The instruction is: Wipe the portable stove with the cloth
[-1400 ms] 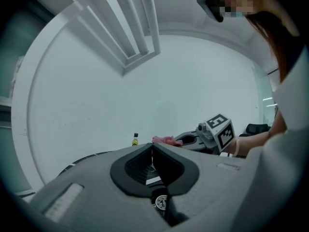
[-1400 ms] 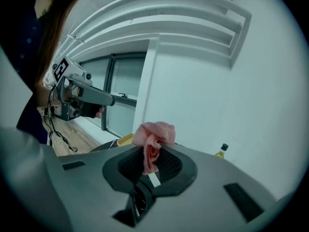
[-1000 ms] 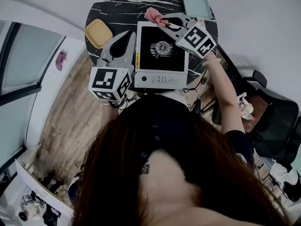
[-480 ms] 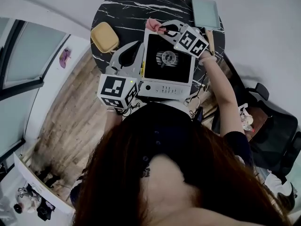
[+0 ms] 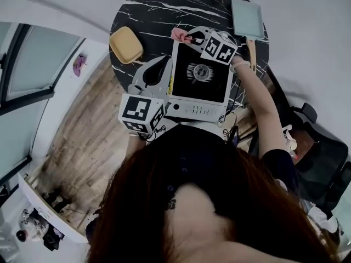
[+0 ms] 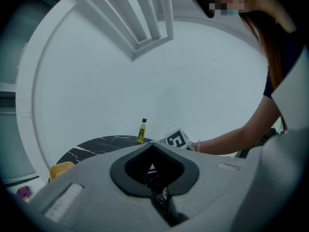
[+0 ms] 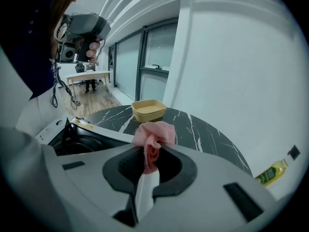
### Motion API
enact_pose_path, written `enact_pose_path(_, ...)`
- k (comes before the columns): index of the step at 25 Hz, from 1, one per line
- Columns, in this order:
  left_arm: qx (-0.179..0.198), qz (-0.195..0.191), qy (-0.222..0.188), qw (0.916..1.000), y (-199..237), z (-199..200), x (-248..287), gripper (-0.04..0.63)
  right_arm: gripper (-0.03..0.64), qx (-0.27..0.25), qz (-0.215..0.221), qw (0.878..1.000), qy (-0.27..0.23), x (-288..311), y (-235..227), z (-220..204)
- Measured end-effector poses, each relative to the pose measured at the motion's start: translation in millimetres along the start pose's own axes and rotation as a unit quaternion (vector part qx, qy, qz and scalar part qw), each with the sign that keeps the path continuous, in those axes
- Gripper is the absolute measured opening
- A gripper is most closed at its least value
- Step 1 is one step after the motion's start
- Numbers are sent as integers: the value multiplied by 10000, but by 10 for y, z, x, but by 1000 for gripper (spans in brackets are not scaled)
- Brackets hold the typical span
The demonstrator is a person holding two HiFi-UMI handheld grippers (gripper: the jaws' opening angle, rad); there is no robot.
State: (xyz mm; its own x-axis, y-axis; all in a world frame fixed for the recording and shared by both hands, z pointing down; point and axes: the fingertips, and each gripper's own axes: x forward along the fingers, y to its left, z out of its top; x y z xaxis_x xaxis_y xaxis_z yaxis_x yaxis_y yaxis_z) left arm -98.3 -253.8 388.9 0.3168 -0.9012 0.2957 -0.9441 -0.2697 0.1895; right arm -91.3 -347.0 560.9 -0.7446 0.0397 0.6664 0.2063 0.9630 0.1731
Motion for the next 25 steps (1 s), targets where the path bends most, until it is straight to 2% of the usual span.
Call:
enact_pose_path(8, -88, 1, 101, 9999, -16, -107, 23, 12, 46, 9, 364, 9989, 300, 161, 1, -196)
enact_pose_path(15, -127, -15, 169, 9998, -13, -181, 58, 13, 44, 189, 537, 9980, 263, 193, 7, -231)
enact_pose_path(25, -117, -295, 351, 9989, -192, -254, 159, 12, 41, 82, 757, 9959, 490, 152, 21, -278)
